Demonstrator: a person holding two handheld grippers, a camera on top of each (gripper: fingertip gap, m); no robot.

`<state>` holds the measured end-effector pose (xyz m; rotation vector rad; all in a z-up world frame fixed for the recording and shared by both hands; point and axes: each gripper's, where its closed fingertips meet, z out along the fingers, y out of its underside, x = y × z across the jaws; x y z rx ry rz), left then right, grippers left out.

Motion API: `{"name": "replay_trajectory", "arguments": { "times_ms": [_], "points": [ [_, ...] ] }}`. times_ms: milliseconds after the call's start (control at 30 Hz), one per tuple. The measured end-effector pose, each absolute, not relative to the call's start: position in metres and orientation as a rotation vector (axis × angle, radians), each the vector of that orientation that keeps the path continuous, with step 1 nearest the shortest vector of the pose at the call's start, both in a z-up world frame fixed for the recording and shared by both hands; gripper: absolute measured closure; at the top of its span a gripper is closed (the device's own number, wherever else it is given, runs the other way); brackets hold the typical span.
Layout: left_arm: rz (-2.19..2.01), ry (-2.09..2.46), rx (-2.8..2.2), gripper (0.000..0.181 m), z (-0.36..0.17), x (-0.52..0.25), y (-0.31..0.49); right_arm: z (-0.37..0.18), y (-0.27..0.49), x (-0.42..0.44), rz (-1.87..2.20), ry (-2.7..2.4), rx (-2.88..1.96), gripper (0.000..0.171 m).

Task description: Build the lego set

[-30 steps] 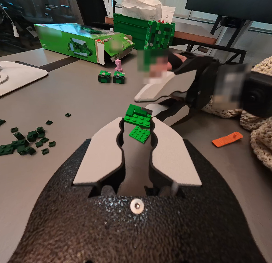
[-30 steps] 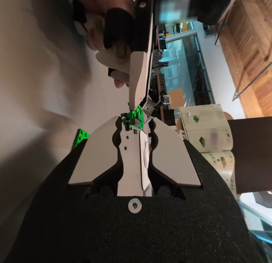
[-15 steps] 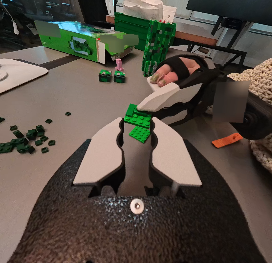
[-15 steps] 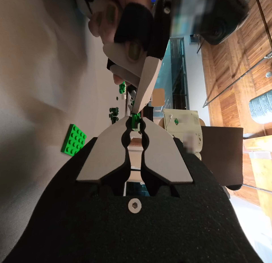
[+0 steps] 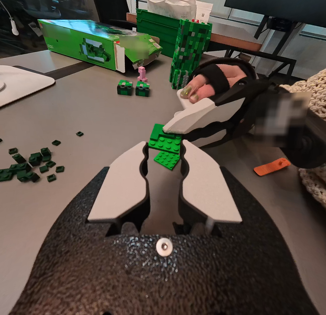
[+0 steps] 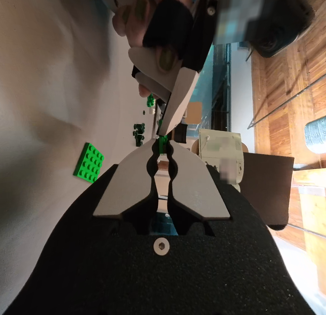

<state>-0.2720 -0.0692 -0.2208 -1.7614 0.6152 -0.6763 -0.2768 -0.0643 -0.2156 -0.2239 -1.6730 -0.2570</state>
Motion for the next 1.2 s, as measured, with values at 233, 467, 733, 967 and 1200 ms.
{"name": "replay_trajectory", "arguments": {
  "times_ms": [233, 467, 733, 967, 1200],
  "points": [
    [-0.542, 0.68, -1.604, 0.136, -0.207, -0.273, -0.07, -0.223, -0.059, -0.274, 0.102, -1.741, -0.509, 0.164],
    [-0.11, 0.981, -1.464, 0.158, -0.223, -0.269, -0.074, -0.23, -0.065, -0.269, 0.572, -1.794, -0.746, 0.164],
    [-0.082, 1.006, -1.45, 0.173, -0.224, -0.269, -0.075, -0.229, -0.074, -0.267, 0.699, -1.822, -0.761, 0.164],
    [-0.133, 1.093, -1.447, 0.176, -0.23, -0.26, -0.082, -0.234, -0.081, -0.259, 0.71, -1.913, -0.71, 0.164],
    [-0.147, 1.142, -1.457, 0.176, -0.236, -0.255, -0.086, -0.24, -0.086, -0.253, 0.755, -1.982, -0.747, 0.165]
  ]
}}
